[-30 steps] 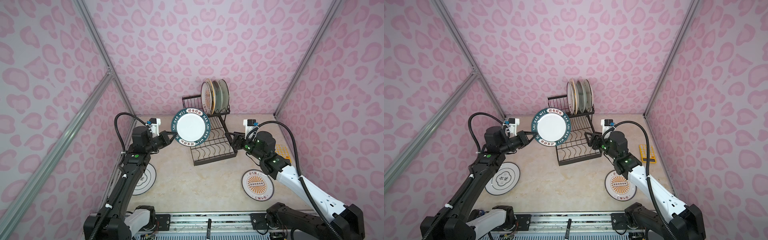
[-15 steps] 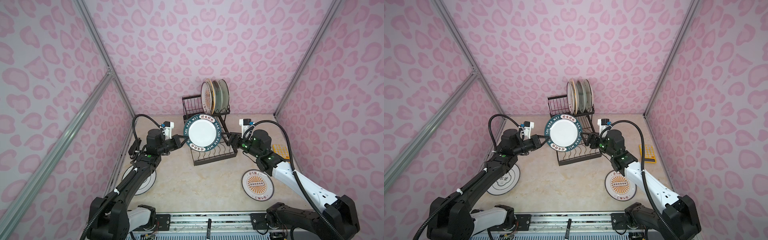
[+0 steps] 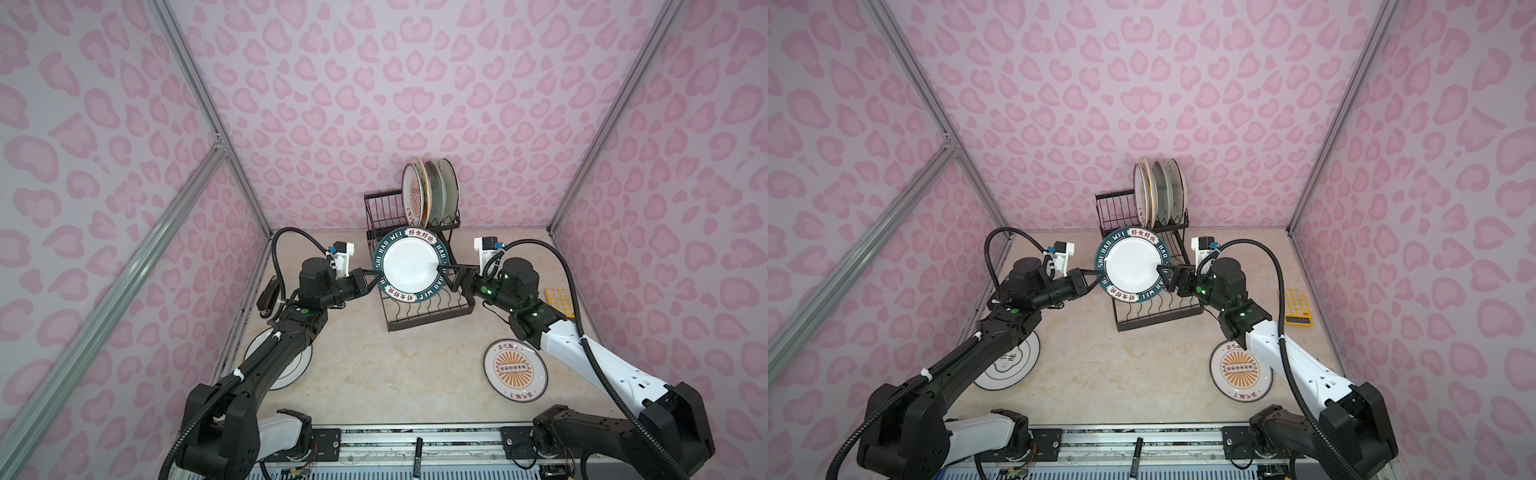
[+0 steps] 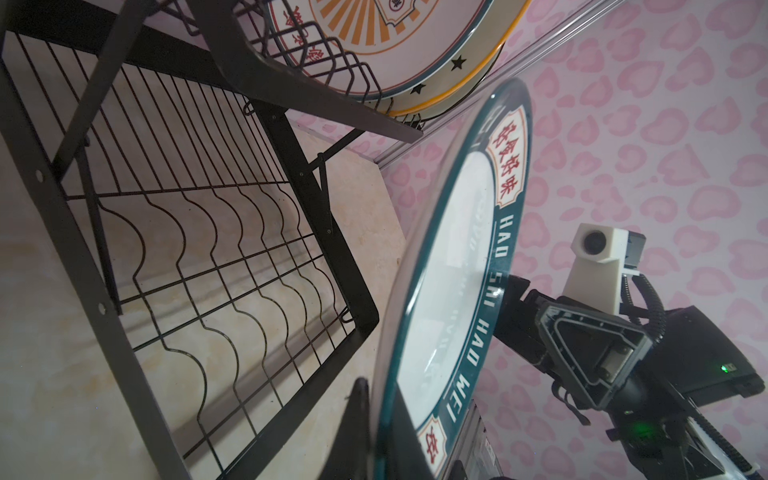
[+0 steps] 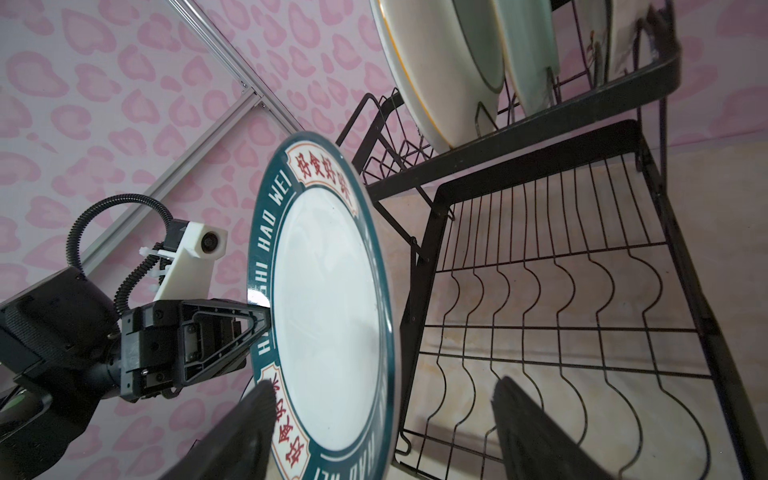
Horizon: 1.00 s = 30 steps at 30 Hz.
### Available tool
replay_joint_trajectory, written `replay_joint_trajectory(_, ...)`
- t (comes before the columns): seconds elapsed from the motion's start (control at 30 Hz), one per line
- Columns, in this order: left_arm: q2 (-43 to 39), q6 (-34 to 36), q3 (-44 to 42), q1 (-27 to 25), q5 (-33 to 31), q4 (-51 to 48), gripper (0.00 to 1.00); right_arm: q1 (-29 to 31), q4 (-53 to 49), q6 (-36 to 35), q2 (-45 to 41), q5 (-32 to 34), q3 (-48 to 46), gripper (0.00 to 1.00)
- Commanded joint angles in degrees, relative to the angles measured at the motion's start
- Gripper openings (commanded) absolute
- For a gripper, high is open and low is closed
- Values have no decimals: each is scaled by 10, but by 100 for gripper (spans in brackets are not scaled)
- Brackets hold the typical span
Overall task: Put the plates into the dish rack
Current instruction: 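Close the right gripper on the plate rim opposite the left gripper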
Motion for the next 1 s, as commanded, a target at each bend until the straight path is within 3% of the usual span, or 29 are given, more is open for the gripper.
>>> replay_joint_trajectory(0.0,3,0,2,-2,9,56,3,0,29,8,5,-16,1,81)
replay_joint_trajectory(0.7,4,-3,12,-17,15,59,3,5,60,30,15,-36,-7,80)
replay_joint_trajectory(0.87,1,-1,15,-19,18,56,3,8,67,34,27,-46,-7,69)
replay_joint_trajectory(0.97,-1,3,19,-20,17,50,3,10,73,39,29,-49,-7,56)
